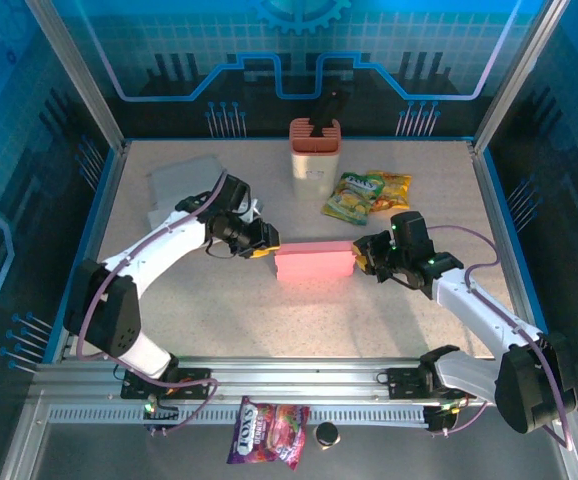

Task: Fold the paper box

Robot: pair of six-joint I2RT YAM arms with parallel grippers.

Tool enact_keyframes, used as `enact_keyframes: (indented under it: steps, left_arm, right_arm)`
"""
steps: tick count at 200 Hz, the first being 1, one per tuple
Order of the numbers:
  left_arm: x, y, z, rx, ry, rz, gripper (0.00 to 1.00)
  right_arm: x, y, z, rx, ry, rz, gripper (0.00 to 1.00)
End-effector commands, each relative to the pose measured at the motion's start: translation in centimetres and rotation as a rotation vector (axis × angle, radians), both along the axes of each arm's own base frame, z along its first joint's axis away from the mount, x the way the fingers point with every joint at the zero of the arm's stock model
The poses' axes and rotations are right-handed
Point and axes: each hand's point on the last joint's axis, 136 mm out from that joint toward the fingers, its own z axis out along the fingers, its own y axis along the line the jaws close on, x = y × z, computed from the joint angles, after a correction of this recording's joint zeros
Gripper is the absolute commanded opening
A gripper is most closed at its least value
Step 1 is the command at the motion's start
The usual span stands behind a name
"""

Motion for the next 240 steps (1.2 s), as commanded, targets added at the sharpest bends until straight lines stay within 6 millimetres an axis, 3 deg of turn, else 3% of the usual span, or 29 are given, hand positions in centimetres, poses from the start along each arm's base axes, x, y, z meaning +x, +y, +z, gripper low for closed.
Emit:
enact_keyframes:
  steps: [1, 54, 130, 155, 196, 226, 240]
  left_arm:
    - [-0.7, 0.3, -1.6, 0.000, 0.057, 0.003, 0.33]
    - [-2.0, 1.0, -4.0, 0.036, 0.079, -0.019, 0.25]
    - [-4.2, 2.3, -6.9, 0.155, 0.085, -0.103, 0.19]
    - [-4.2, 1.9, -6.6, 0.168, 0.050, -0.123, 0.18]
    - [-4.2, 1.0, -4.7, 0.167, -0.047, -0.133, 0.18]
    - [-5.8, -0.2, -4.3, 0.144, -0.102, -0.138, 0.18]
    - [-6.9, -0.9, -4.6, 0.126, -0.106, -0.137, 0.18]
  right_arm:
    - [-3.0, -1.8, -4.2, -0.099, 0.191, -0.017, 0.29]
    - [-4.1, -2.3, -5.4, -0.130, 0.257, -0.014, 0.28]
    - [-7.9, -4.4, -7.2, -0.277, 0.459, 0.024, 0.25]
    - [-7.1, -4.4, -5.8, -0.288, 0.403, 0.037, 0.26]
    - [-5.4, -2.8, -1.6, -0.285, 0.232, 0.199, 0.28]
    - [-7.1, -2.7, 0.2, -0.302, 0.167, 0.309, 0.28]
    - [-8.3, -2.5, 0.1, -0.285, 0.152, 0.355, 0.27]
